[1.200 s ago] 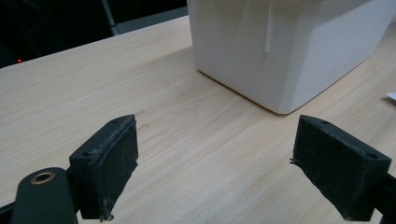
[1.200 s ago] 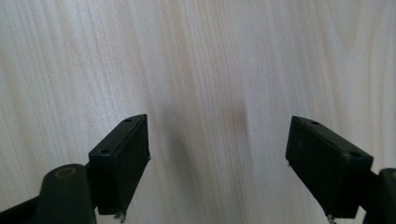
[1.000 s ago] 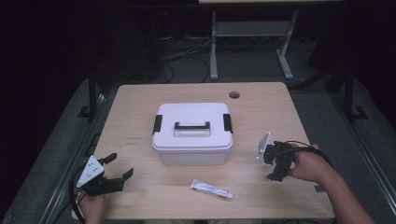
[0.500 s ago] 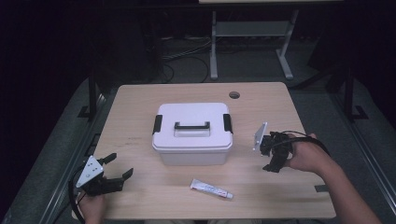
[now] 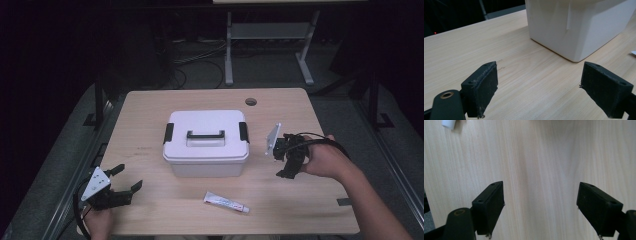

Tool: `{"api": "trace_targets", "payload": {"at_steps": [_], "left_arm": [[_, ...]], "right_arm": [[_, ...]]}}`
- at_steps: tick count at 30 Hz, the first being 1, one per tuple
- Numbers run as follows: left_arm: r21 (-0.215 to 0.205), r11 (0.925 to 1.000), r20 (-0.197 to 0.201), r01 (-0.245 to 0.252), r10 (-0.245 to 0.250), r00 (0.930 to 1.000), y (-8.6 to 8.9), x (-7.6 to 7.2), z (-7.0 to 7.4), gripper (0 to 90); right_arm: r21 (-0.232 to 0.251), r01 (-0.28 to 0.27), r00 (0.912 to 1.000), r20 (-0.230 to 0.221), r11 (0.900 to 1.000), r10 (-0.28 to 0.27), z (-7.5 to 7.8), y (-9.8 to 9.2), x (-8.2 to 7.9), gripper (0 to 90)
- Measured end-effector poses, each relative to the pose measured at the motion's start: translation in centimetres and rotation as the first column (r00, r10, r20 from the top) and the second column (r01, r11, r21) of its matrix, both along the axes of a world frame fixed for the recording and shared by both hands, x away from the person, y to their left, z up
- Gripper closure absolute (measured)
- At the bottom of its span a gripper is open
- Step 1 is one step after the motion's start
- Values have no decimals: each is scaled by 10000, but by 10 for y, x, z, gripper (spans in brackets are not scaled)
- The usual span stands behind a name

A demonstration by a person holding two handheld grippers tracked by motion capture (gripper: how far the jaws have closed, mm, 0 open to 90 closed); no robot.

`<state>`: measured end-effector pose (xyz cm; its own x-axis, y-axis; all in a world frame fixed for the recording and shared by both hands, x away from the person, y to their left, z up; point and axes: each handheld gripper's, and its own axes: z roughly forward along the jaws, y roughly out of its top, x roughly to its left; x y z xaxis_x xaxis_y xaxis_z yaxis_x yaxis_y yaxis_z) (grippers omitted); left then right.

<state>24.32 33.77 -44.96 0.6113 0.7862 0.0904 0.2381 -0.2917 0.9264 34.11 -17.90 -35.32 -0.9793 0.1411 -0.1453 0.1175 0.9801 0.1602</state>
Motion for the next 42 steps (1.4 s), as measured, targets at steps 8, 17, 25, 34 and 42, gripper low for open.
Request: {"api": "trace_targets", "payload": {"at_steps": [8, 17, 25, 34, 42], "left_arm": [[8, 10000, 0, -7, 7, 10000, 0, 0, 0, 135], [19, 10000, 15, -13, 13, 10000, 2, 0, 0, 135], [-4, 10000, 34, -13, 13, 10000, 3, 0, 1, 135], [-115, 9999, 49, -40, 41, 10000, 2, 0, 0, 135], [-101, 9999, 53, -5, 6, 10000, 2, 0, 1, 135]], "right_arm": [[81, -197, 9996, 195, 9998, 195, 22, 11, 1, 215], [63, -433, 9986, 312, 9990, 431, 42, 27, 4, 215], [141, -571, 9975, 435, 9983, 564, 55, 38, 6, 215], [84, -640, 9970, 445, 9979, 636, 64, 47, 9, 215], [248, -791, 9957, 500, 9966, 778, 76, 61, 11, 219]]}}
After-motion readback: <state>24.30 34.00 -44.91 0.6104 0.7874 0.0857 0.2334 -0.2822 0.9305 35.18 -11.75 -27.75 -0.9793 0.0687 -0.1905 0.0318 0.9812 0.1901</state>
